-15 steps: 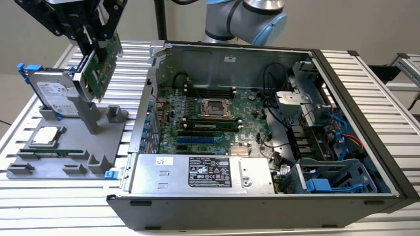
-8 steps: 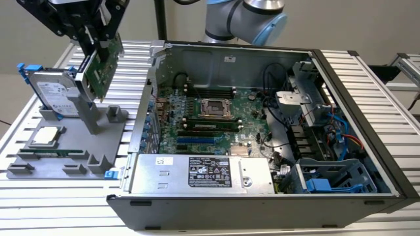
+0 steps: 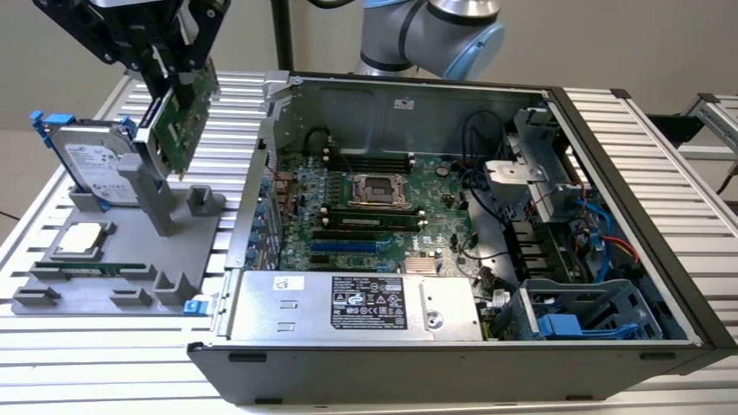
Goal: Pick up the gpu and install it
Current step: 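Pick up the gpu and move the gpu toward the slot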
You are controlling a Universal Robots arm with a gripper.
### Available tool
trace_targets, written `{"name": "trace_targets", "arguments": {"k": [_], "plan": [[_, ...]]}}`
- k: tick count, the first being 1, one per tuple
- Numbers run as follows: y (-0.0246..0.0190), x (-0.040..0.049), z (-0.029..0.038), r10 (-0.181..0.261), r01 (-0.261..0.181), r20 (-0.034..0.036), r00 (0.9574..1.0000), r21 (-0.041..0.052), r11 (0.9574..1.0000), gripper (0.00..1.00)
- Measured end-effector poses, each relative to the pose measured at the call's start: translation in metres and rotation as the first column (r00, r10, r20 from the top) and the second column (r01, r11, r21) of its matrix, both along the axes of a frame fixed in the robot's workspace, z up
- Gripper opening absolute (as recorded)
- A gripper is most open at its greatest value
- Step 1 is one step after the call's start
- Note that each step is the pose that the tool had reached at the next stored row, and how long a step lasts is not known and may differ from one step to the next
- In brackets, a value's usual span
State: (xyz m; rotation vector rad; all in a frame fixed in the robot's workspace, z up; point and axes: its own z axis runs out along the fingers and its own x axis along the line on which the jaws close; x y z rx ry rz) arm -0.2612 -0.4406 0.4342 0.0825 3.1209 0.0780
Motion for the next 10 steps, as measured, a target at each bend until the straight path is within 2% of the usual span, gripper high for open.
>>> {"name": "trace_targets", "arguments": {"k": [10], "plan": [[0.0000,0.0033,0.0000,0.000,0.000,0.0000,1.0000,0.0000,1.0000,0.00]]}}
